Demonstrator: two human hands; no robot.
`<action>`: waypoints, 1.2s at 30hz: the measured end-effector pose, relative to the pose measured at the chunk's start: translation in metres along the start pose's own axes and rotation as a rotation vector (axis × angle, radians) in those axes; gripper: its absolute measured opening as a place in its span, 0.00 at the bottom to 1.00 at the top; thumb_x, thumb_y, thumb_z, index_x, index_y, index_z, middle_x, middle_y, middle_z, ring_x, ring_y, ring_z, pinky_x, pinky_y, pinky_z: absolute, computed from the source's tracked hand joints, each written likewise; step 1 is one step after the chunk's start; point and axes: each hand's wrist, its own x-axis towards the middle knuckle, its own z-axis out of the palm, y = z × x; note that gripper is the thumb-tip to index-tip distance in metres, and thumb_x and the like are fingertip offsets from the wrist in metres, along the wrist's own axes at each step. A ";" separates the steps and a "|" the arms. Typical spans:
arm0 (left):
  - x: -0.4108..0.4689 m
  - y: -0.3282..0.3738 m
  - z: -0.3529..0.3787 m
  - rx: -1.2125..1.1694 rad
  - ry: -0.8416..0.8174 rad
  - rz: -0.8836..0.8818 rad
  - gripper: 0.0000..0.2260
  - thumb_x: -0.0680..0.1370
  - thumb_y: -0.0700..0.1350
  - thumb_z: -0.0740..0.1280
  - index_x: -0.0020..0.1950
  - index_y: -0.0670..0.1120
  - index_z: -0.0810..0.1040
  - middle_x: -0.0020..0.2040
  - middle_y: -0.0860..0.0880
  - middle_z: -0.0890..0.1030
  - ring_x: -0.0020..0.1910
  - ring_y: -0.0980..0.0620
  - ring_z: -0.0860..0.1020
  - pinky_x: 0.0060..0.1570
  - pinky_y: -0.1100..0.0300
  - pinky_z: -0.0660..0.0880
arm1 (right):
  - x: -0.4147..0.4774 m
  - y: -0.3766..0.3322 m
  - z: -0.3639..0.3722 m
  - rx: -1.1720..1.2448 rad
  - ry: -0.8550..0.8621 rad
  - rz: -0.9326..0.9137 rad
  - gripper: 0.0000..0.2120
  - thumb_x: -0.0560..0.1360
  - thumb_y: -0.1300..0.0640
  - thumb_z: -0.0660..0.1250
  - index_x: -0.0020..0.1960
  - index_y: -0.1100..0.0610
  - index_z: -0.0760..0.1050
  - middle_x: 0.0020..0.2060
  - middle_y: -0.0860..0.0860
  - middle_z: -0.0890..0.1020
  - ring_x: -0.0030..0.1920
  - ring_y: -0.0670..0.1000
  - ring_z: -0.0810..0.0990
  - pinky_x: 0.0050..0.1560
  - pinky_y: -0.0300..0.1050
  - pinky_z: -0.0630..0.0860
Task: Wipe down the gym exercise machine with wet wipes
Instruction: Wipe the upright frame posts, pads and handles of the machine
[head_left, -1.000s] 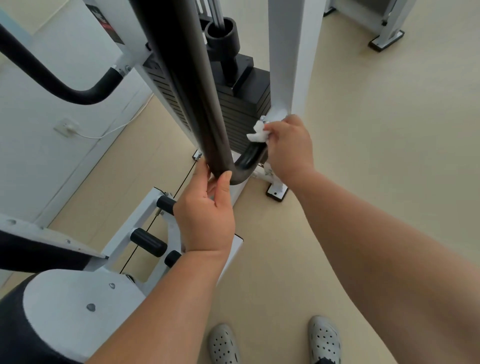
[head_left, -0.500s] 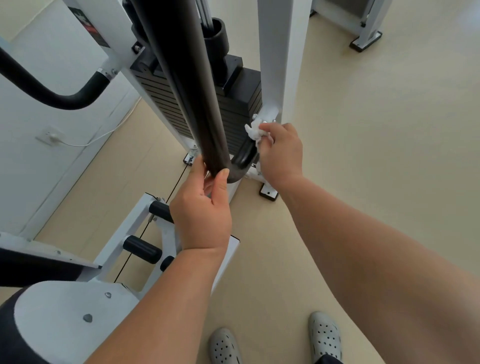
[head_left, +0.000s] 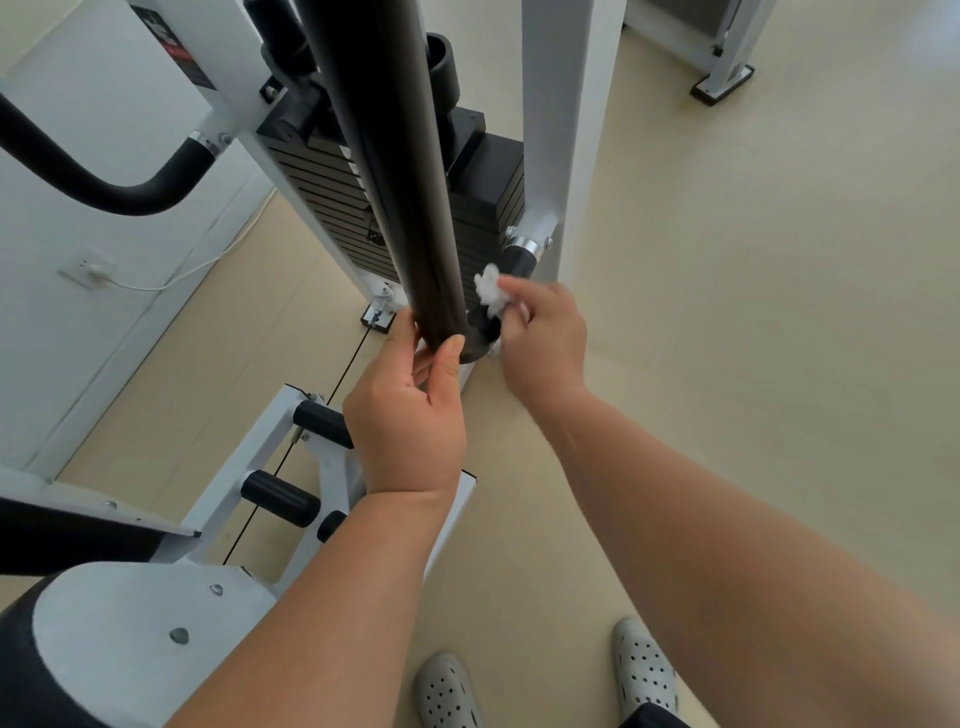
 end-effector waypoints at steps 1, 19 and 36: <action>0.000 0.000 0.000 0.003 -0.002 0.002 0.15 0.81 0.46 0.69 0.66 0.44 0.79 0.53 0.50 0.86 0.49 0.67 0.78 0.51 0.82 0.68 | -0.014 0.001 0.002 0.007 -0.018 -0.020 0.15 0.81 0.63 0.64 0.62 0.52 0.84 0.44 0.46 0.74 0.44 0.43 0.74 0.46 0.23 0.65; 0.031 0.066 -0.059 0.186 -0.503 -0.302 0.14 0.80 0.46 0.69 0.67 0.53 0.77 0.59 0.53 0.84 0.58 0.52 0.81 0.54 0.61 0.72 | -0.040 -0.064 -0.098 -0.146 -0.339 0.021 0.13 0.82 0.61 0.65 0.63 0.54 0.84 0.38 0.38 0.76 0.45 0.53 0.82 0.52 0.52 0.80; 0.080 0.325 -0.183 0.173 -0.145 0.120 0.16 0.79 0.51 0.70 0.65 0.50 0.76 0.60 0.54 0.75 0.57 0.52 0.76 0.54 0.57 0.76 | 0.004 -0.297 -0.297 -0.057 -0.182 -0.322 0.10 0.82 0.48 0.66 0.57 0.45 0.85 0.44 0.46 0.78 0.44 0.43 0.76 0.44 0.37 0.68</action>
